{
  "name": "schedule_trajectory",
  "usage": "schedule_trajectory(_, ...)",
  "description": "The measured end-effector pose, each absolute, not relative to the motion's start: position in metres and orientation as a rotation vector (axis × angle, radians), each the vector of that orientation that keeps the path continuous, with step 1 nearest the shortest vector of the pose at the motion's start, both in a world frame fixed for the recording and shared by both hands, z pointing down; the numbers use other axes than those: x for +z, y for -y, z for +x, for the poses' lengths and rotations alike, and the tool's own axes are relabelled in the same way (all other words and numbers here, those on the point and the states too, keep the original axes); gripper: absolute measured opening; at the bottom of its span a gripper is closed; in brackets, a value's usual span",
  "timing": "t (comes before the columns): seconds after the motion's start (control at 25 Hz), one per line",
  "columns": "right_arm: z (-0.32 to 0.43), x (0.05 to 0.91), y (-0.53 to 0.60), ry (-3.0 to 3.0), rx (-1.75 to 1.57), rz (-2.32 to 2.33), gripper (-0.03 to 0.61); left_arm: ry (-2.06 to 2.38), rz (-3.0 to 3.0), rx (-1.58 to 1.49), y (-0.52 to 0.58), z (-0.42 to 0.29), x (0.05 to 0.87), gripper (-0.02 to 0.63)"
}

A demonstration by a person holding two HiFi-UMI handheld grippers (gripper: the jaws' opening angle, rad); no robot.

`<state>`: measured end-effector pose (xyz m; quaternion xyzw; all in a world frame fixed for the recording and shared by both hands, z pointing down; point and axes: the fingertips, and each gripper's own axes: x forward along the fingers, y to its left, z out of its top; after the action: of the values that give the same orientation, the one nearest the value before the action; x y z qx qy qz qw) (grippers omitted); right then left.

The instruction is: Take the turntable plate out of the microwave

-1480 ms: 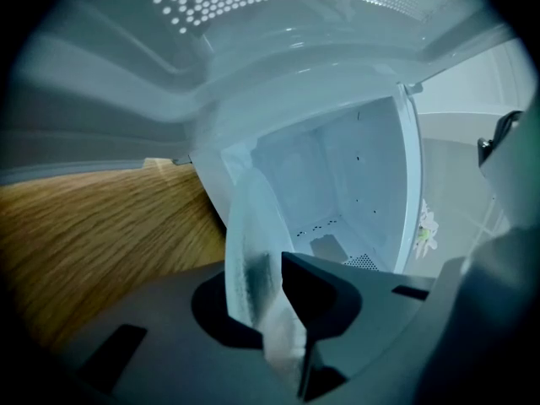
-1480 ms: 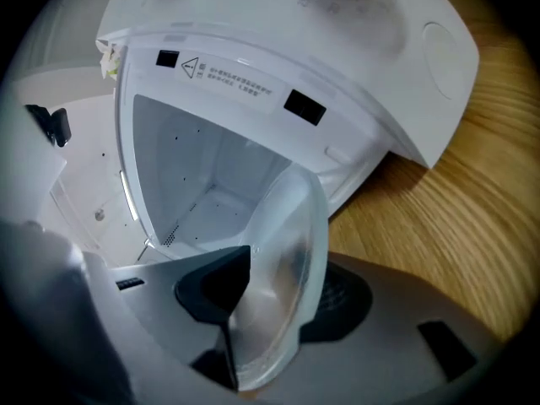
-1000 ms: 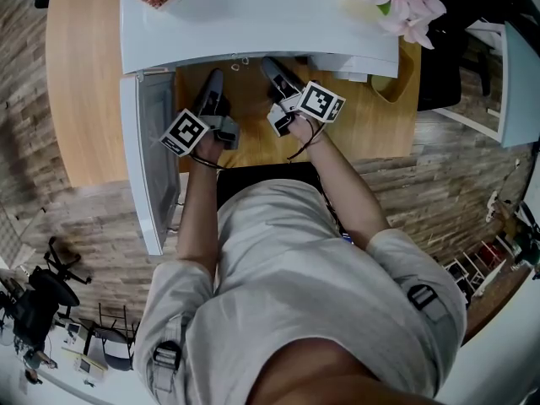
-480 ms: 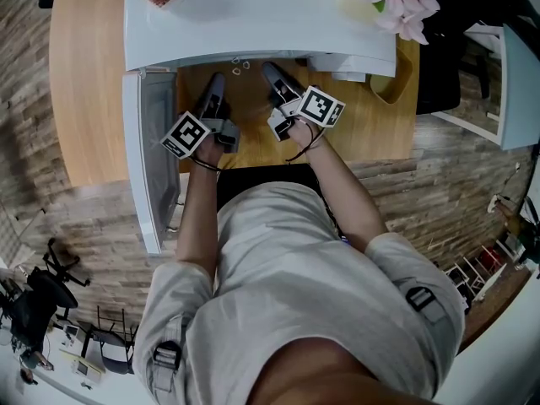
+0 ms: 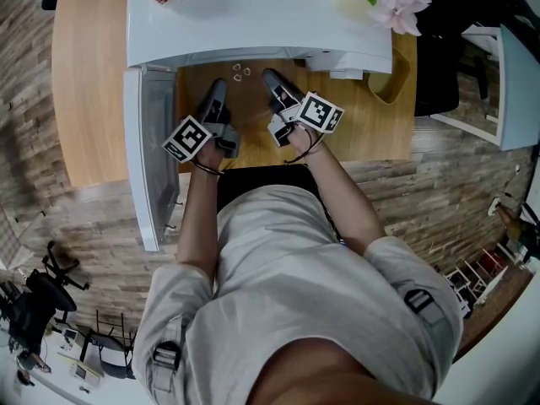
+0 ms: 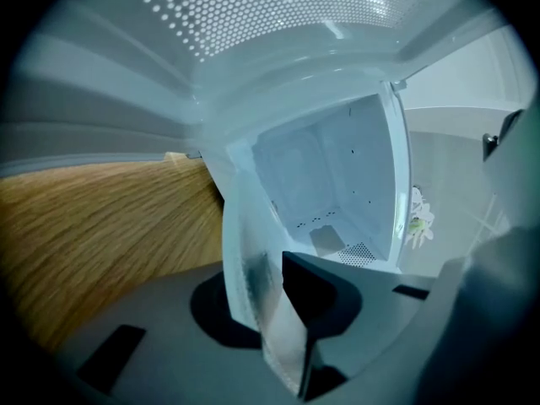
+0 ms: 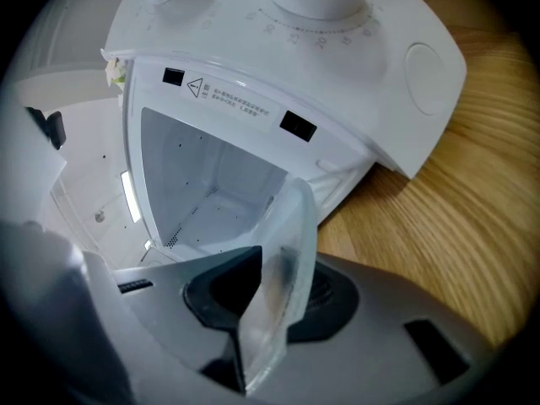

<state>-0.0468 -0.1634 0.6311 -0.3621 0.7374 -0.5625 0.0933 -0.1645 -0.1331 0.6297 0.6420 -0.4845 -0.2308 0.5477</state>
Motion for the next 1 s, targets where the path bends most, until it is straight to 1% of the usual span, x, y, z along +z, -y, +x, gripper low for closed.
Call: schedule_trajectory(1.0,-0.032,0.616,0.129,-2.172,-1.598,-1.129,0.094,1.111,1.569,-0.518,0.102,-0.151,0.616,0.083)
